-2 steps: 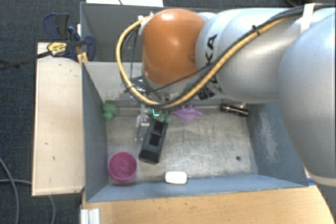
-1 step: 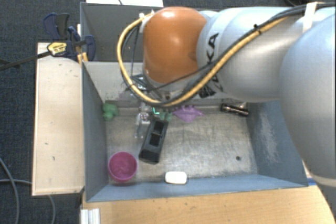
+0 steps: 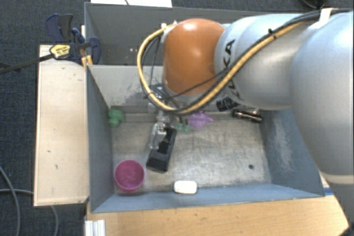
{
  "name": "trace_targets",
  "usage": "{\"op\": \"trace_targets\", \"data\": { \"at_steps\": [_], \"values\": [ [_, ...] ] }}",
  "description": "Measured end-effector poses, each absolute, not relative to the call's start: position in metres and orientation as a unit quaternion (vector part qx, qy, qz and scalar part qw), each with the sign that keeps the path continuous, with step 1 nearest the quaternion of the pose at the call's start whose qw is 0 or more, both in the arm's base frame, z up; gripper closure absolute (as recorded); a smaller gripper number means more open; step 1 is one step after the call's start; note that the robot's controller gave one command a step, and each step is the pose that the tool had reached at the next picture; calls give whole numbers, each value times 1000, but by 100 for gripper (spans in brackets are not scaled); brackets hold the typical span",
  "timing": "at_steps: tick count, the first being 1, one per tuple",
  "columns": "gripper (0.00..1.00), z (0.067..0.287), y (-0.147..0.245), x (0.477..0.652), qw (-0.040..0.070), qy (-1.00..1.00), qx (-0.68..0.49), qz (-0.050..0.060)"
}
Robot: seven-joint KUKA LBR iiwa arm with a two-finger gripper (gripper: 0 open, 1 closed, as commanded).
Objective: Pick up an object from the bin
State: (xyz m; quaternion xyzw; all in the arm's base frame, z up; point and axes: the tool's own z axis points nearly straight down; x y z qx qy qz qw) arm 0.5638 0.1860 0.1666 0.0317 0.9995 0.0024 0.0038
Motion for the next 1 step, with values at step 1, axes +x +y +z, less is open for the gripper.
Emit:
{"op": "trace_targets", "data": {
  "at_steps": [1],
  "values": [
    [0,155,175,565,2,999,43,1]
  ]
}}
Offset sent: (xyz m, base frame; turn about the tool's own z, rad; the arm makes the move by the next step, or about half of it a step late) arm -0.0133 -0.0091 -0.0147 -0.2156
